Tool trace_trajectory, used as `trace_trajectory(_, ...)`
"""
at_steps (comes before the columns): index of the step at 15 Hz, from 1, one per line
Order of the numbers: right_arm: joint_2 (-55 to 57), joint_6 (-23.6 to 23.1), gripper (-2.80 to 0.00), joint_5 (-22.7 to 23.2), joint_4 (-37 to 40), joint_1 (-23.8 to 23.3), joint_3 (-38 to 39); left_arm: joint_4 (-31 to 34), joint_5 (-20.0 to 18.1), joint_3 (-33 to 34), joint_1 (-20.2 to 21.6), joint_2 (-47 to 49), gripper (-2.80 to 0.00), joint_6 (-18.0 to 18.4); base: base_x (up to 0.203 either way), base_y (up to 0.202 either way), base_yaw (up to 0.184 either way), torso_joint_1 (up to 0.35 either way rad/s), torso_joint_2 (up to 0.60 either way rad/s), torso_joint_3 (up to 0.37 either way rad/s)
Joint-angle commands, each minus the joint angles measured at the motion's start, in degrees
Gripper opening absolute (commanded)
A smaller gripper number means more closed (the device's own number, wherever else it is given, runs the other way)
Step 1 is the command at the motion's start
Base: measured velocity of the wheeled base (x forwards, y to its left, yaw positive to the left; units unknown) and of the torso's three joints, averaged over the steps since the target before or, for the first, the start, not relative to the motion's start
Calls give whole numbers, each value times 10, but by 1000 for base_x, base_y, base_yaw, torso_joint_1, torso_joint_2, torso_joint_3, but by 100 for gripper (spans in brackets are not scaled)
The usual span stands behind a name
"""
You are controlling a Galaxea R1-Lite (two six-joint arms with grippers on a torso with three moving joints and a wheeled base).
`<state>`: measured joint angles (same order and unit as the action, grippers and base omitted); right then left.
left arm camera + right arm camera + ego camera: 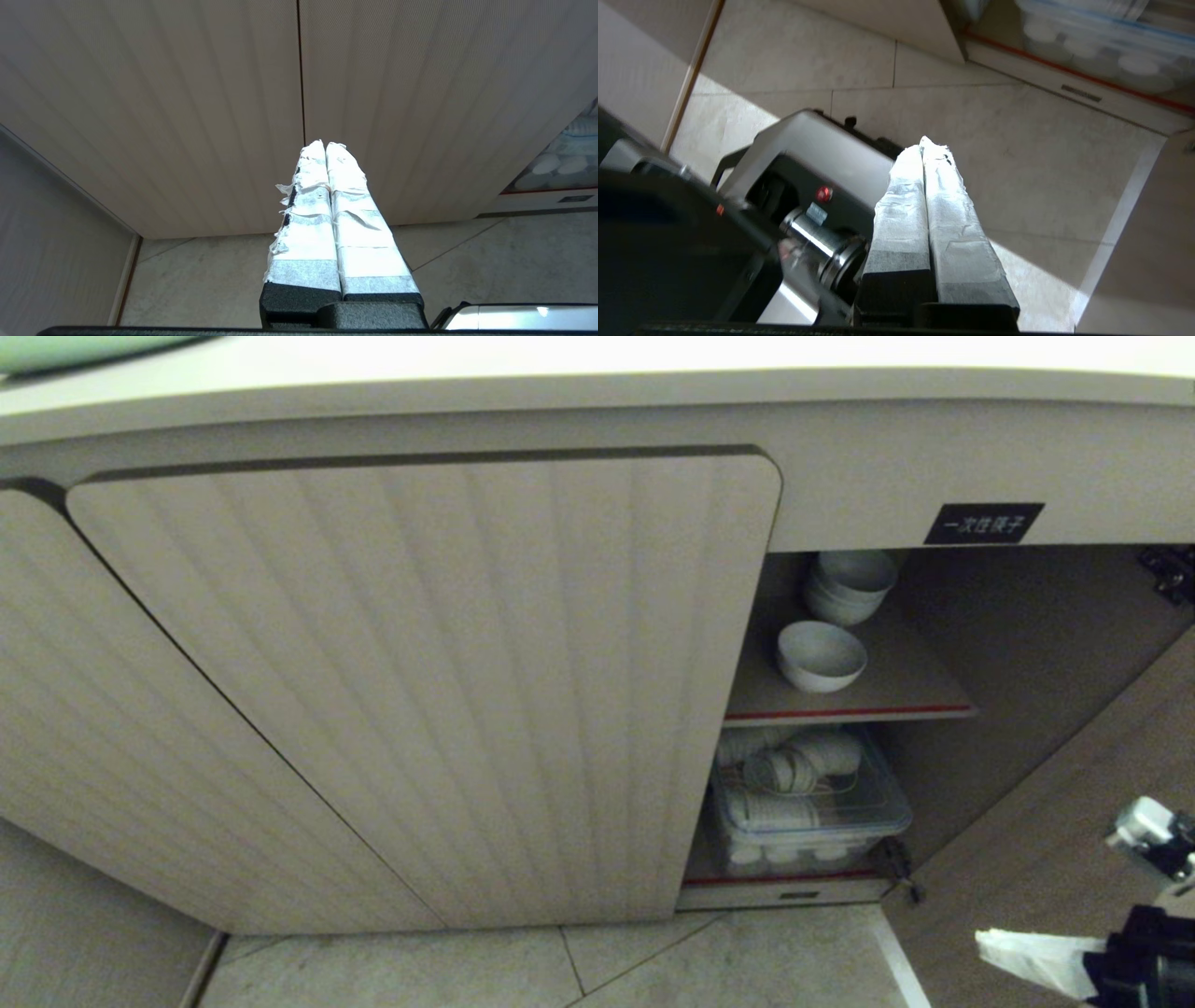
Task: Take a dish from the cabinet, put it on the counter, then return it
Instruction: Take the bowl from the cabinet
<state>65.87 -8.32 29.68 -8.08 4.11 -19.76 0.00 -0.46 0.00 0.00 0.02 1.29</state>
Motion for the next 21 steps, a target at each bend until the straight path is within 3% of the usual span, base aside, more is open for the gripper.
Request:
trace_trajectory(1, 64, 6, -280, 2, -49, 1, -1, 0, 0, 0, 0, 0, -280, 0, 0, 0, 0, 0, 0, 0)
trace_trajectory(3, 114, 31, -280, 2, -131, 2, 1, 0, 0, 0, 0, 0, -280, 0, 0, 0, 0, 0, 0, 0)
trace_trajectory(6, 183, 111, -280, 2, -221, 2, -8, 0, 0, 0, 0, 0, -280, 0, 0, 0, 0, 0, 0, 0)
trace_trajectory(11, 233, 212, -280, -5, -240, 5, -96, 0, 0, 0, 0, 0, -280, 0, 0, 0, 0, 0, 0, 0)
trace_trajectory(16, 306, 221, -280, -20, -269, 13, -151, 0, 0, 0, 0, 0, -280, 0, 0, 0, 0, 0, 0, 0)
trace_trajectory(21, 368, 261, -280, -112, -277, 22, -216, 0, 0, 0, 0, 0, -280, 0, 0, 0, 0, 0, 0, 0)
